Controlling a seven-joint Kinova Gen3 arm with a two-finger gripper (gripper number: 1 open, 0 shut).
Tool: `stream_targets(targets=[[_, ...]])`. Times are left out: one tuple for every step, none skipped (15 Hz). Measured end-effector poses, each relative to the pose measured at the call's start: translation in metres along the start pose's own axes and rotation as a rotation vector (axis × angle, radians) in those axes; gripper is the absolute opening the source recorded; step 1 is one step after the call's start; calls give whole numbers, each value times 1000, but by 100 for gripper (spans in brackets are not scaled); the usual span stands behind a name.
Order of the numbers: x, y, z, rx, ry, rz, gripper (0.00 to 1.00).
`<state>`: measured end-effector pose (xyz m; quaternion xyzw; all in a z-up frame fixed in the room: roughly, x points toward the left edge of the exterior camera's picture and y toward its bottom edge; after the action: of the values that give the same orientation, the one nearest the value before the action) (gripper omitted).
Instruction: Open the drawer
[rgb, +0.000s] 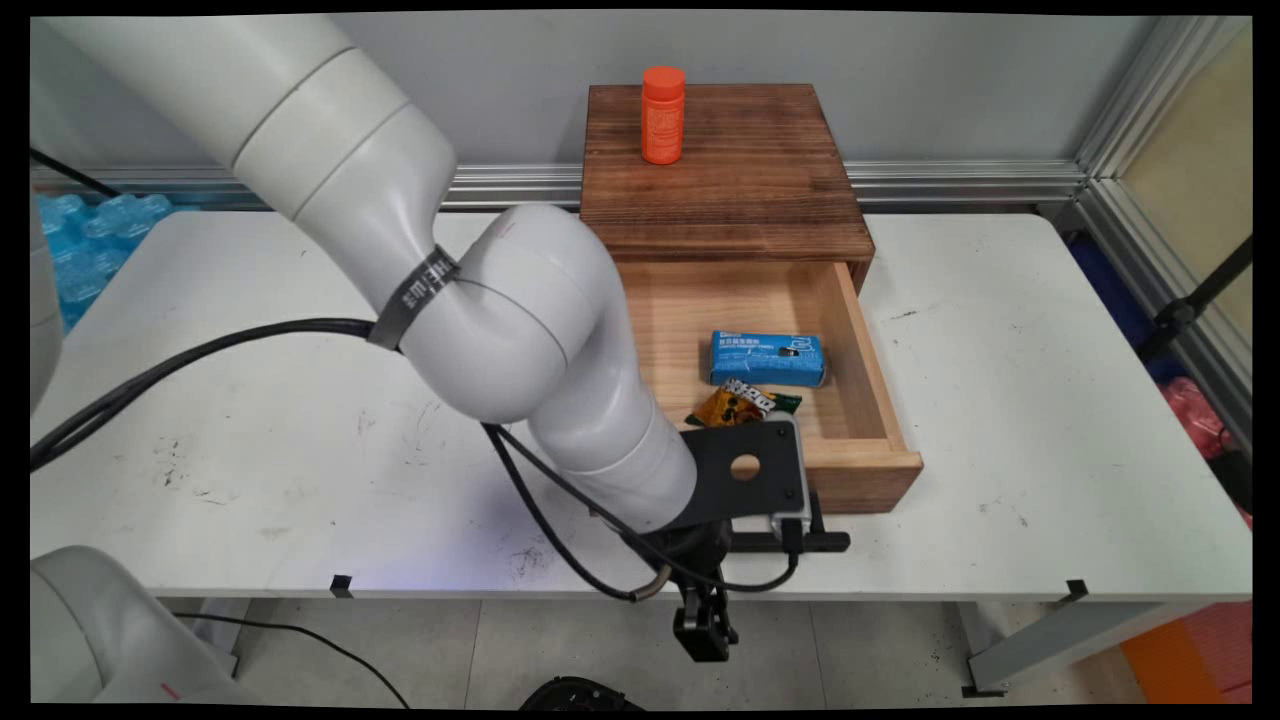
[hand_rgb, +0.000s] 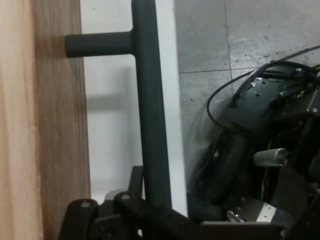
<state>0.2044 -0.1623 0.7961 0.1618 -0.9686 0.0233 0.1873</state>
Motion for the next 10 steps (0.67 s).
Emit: stream_targets(targets=[[0,3,-1,-3,1,2,100],[0,6,-1,-5,1,4,100],[0,8,-2,-7,2,5,100],[0,10,-3,-9,3,6,100],[1,12,-3,-11,4,7,100],[1,13,-4,-11,5,8,100],[1,14,-4,-11,5,9,100],[0,15,-4,-13,6,9,100],[0,16,-5,-13,6,10,100],[0,17,-5,-15,6,10,100]])
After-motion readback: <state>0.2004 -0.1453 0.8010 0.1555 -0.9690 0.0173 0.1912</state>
